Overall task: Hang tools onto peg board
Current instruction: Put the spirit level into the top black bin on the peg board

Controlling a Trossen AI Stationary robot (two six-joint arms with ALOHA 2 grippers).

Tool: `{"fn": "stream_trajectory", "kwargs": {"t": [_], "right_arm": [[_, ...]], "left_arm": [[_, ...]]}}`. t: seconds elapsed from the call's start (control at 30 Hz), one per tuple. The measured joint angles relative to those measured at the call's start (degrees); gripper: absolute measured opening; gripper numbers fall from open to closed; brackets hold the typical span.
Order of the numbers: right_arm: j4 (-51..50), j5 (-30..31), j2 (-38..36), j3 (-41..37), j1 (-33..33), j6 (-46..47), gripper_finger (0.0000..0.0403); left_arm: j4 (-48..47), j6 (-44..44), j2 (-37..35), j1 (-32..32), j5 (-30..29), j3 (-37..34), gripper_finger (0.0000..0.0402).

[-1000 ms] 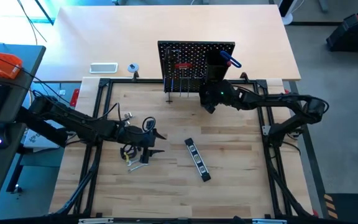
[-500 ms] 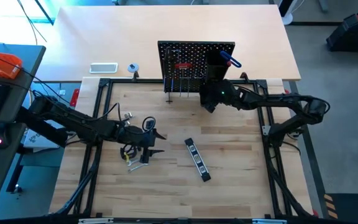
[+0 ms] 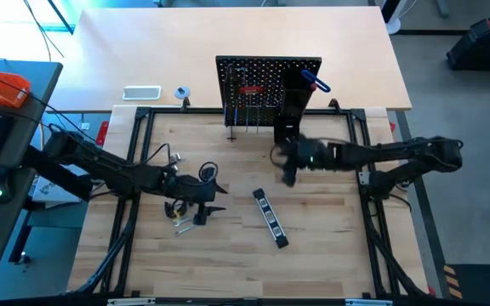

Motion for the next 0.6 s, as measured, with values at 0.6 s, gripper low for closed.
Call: {"fn": "stream_trajectory", "kwargs": {"t": [0.6], "right_arm": [[7.34,7.12,16.63,0.0,23.48,23.64,0.0184]], "left_arm": [[15.41,-3.14,15.47,-0.09,4.01,-0.02,0.0243]]}}
